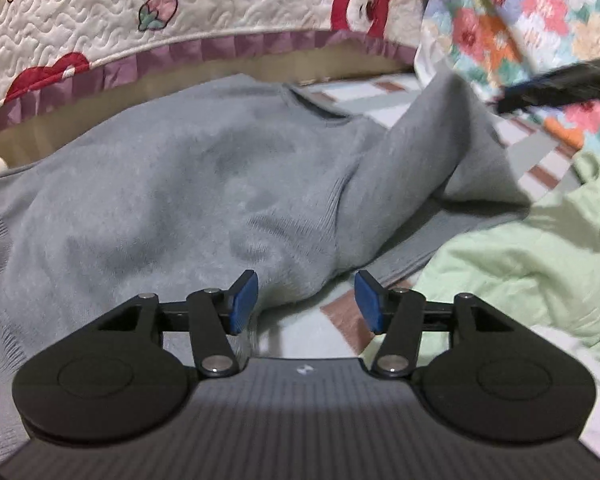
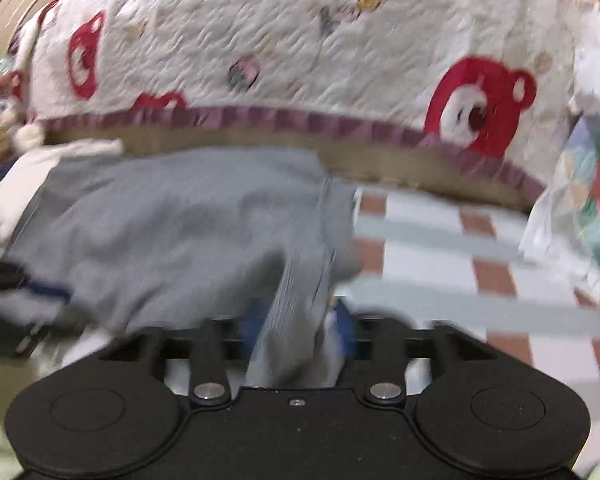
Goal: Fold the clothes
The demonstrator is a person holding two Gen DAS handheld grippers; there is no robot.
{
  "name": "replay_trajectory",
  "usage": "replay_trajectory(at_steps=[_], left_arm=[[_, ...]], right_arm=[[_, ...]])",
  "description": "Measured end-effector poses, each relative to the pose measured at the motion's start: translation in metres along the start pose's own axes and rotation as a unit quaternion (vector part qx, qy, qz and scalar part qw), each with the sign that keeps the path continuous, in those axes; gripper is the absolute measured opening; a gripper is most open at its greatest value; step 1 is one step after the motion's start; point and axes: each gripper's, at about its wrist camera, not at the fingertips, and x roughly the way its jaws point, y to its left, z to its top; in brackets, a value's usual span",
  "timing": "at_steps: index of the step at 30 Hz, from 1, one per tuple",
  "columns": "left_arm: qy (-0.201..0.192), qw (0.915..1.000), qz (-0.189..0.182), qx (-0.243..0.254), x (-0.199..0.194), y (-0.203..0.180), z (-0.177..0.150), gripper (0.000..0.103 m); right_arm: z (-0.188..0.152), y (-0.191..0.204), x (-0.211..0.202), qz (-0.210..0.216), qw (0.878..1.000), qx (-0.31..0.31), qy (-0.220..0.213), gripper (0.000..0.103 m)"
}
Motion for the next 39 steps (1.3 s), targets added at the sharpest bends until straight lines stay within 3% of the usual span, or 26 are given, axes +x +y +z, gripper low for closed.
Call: replay_trajectory(at_steps=[3, 9, 10, 11, 13, 15, 18, 21, 24, 26, 28, 31, 32, 34, 37, 39], left_arm=[[-0.006, 1.0000, -0.001, 0.007, 0.001, -0.006, 0.001, 0.053], [-0.012, 0.9991, 0.034, -0.024, 0.004, -0.002, 0.006, 0.053], [-0.012, 0.9987, 0.040, -0.030, 0.004, -0.001, 0.006, 0.053], [-0.011, 0.9981, 0.050, -0.035, 0.003, 0.002, 0.005, 0.053], [-0.008, 0.9965, 0.067, -0.048, -0.001, 0.012, 0.001, 0.053], [-0.012, 0.9953, 0.078, -0.056, -0.011, 0.021, -0.002, 0.053], [0.003, 0.9921, 0.106, -0.067, -0.024, 0.037, -0.007, 0.057], [0.028, 0.9857, 0.119, -0.116, -0.031, 0.057, -0.012, 0.057], [0.034, 0.9757, 0.121, -0.179, -0.038, 0.078, -0.016, 0.057], [0.042, 0.9699, 0.139, -0.195, -0.040, 0.088, -0.019, 0.057], [0.055, 0.9634, 0.166, -0.203, -0.041, 0.097, -0.022, 0.057], [0.076, 0.9497, 0.214, -0.215, -0.044, 0.112, -0.029, 0.057], [0.081, 0.9431, 0.225, -0.231, -0.048, 0.120, -0.033, 0.058], [0.092, 0.9288, 0.245, -0.262, -0.056, 0.135, -0.042, 0.058], [0.103, 0.9034, 0.273, -0.315, -0.069, 0.160, -0.060, 0.059], [0.108, 0.8845, 0.290, -0.349, -0.078, 0.178, -0.072, 0.059]], right_arm=[[-0.030, 0.001, -0.001, 0.014, 0.999, -0.001, 0.043, 0.068], [-0.064, -0.011, 0.059, -0.005, 0.991, 0.090, 0.096, 0.070], [-0.064, -0.016, 0.070, -0.010, 0.989, 0.115, 0.092, 0.059], [-0.064, -0.022, 0.080, -0.014, 0.987, 0.137, 0.087, 0.012], [-0.049, -0.027, 0.076, -0.016, 0.988, 0.148, 0.051, 0.013], [-0.026, -0.026, 0.043, -0.030, 0.991, 0.129, -0.019, 0.010], [0.005, -0.019, -0.021, -0.066, 0.989, 0.080, -0.105, 0.009], [0.032, -0.011, -0.091, -0.103, 0.979, 0.025, -0.176, 0.008], [0.021, -0.017, -0.113, -0.082, 0.988, 0.043, -0.123, 0.005], [-0.003, -0.031, -0.097, -0.096, 0.993, 0.070, -0.029, 0.005], [-0.032, -0.046, -0.073, -0.098, 0.986, 0.112, 0.078, 0.005], [-0.071, -0.062, -0.041, -0.082, 0.960, 0.177, 0.201, 0.007], [-0.075, -0.063, -0.038, -0.075, 0.956, 0.188, 0.211, 0.015], [-0.065, -0.061, -0.043, -0.043, 0.961, 0.190, 0.198, 0.021], [-0.039, -0.056, -0.059, 0.020, 0.971, 0.178, 0.155, 0.055], [-0.020, -0.056, -0.065, 0.071, 0.972, 0.184, 0.125, 0.056]])
